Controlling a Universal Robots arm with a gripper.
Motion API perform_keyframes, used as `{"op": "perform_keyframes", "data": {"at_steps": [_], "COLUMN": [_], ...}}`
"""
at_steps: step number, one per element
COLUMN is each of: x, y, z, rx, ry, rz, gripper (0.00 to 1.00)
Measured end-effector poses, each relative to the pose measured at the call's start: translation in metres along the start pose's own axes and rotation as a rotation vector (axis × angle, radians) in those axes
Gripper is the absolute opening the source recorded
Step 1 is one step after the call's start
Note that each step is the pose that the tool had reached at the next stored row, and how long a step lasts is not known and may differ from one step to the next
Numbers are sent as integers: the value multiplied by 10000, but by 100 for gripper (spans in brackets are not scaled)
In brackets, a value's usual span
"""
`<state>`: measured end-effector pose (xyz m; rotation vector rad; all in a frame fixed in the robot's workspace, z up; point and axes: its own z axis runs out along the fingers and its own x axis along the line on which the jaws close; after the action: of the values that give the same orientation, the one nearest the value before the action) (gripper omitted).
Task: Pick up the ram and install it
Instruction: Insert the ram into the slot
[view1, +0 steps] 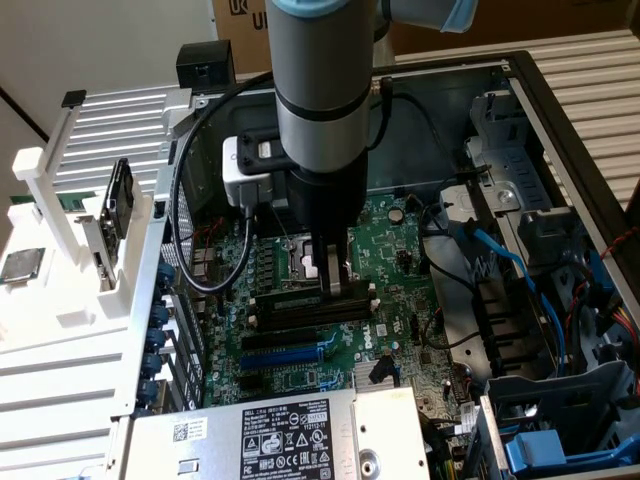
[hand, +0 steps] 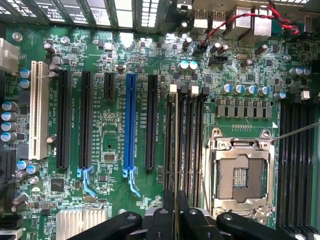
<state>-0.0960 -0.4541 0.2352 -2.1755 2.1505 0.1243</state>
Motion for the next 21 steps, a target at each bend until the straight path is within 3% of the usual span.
{"op": "perform_keyframes", "data": {"at_steps": [8,21], "x": [0,1], "y": [4,14], "z": [9,12], "rx": [57,72], "ry": [-2,-1], "rz": [-5,100], "gripper": [14,14]}}
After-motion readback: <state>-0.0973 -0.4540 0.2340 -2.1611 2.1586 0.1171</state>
